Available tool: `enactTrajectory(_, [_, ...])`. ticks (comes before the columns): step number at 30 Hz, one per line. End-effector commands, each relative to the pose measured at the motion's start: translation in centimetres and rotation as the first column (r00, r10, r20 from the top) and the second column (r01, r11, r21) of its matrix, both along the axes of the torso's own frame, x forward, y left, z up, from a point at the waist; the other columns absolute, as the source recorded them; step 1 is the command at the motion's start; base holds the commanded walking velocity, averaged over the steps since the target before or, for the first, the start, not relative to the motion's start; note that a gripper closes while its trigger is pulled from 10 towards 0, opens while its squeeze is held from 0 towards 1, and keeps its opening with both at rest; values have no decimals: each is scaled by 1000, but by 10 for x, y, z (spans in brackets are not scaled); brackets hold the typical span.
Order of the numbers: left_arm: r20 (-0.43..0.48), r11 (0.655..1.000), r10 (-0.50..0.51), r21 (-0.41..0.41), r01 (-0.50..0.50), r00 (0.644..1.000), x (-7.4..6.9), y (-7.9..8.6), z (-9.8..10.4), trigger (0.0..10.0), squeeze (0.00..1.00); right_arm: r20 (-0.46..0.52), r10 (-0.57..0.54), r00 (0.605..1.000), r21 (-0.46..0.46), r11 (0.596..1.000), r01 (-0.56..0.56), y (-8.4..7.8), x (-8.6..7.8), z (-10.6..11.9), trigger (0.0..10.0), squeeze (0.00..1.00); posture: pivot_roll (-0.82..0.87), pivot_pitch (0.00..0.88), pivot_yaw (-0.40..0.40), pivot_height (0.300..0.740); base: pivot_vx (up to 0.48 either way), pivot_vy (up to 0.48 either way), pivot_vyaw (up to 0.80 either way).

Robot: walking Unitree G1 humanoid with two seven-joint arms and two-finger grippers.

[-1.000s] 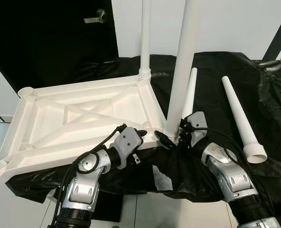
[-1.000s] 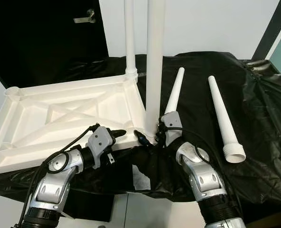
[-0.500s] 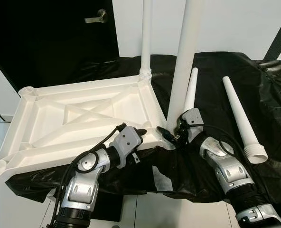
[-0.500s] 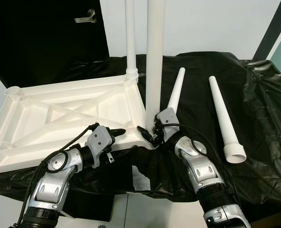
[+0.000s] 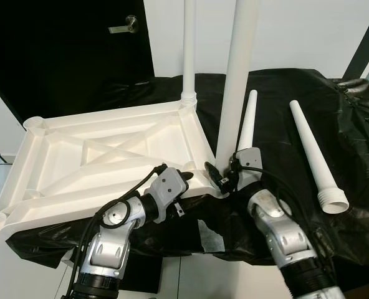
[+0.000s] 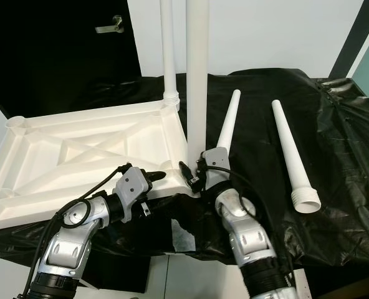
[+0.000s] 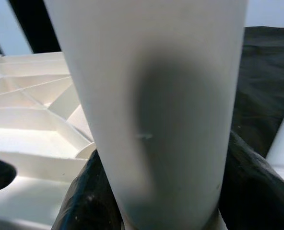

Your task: Building children table

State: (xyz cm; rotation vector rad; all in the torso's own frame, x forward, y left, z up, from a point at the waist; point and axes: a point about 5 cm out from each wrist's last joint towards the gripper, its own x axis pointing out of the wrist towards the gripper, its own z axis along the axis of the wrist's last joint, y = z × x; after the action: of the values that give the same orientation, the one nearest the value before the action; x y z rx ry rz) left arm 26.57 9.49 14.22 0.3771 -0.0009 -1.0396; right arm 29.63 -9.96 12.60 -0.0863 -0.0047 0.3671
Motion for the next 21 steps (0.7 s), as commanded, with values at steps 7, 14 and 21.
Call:
enactTrajectory(7, [41, 991, 136, -8, -136, 990, 10, 5, 3, 10000, 0, -74, -254, 964, 34, 966, 257, -3, -11, -14, 10000, 0, -56, 0, 57, 740, 0, 0, 0])
enactTrajectory(14, [49, 990, 138, -10, -137, 989, 12, 5, 6, 10000, 0, -73, -277, 958, 61, 958, 282, 7, -17, -11, 10000, 0, -60, 0, 64, 740, 0, 0, 0])
enactTrajectory(21, [52, 992, 126, -12, -125, 991, 12, 4, 6, 10000, 0, -14, -241, 970, 57, 969, 242, -2, -14, -1, 10000, 200, -66, 0, 58, 740, 0, 0, 0])
